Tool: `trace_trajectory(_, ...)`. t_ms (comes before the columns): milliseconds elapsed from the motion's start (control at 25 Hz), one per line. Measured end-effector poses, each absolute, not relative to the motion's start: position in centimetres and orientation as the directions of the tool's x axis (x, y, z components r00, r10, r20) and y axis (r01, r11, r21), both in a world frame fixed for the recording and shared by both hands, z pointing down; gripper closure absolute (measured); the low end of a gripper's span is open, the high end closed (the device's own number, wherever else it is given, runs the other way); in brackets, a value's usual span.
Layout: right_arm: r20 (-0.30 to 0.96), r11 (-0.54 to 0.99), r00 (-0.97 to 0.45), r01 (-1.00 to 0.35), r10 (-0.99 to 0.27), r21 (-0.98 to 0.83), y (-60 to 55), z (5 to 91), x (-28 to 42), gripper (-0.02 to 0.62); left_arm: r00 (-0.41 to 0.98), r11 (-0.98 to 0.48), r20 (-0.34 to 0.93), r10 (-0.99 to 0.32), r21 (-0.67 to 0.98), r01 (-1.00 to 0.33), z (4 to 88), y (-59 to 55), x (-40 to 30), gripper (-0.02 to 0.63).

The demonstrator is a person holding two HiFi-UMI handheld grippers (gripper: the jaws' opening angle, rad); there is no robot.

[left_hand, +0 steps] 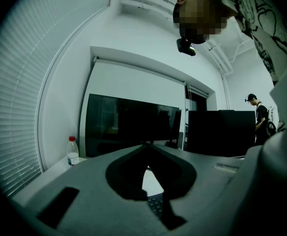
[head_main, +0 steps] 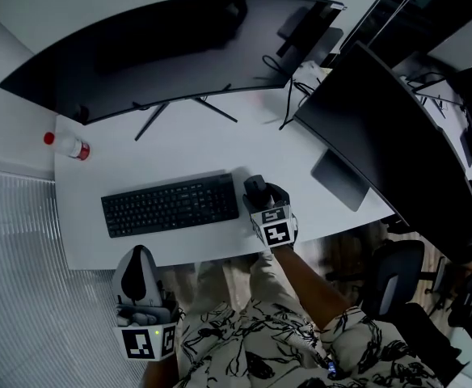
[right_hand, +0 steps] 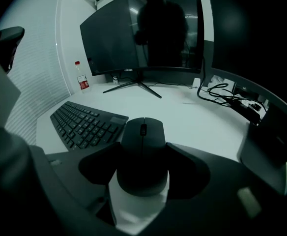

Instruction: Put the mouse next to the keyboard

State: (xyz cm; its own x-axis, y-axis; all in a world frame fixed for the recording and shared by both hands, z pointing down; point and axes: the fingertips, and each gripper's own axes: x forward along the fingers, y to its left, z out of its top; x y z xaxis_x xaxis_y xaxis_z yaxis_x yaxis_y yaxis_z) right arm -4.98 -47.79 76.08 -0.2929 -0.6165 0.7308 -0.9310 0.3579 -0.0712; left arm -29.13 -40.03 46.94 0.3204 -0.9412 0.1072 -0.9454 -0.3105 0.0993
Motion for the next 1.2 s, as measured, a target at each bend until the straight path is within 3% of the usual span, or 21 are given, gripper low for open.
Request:
trace_trajectory(1000, 0.727, 0.358, -0.290, -0.932, -0.622, -0.065, -49.4, 78.0, -6.1, 0.290, 0.296, -0.283, 0.124, -0.947, 0.110, -0.953, 48.2, -40.8, -30.2, 0.607)
trace_trajectory(1200, 0.670, 0.401, -0.324, -0.915, -0.668, -0.042, -49.6, 75.9, -6.3, 0.273, 0.290, -0.278, 0.113, -0.951, 0.105, -0.955, 47.4, -40.8, -30.3, 0.607)
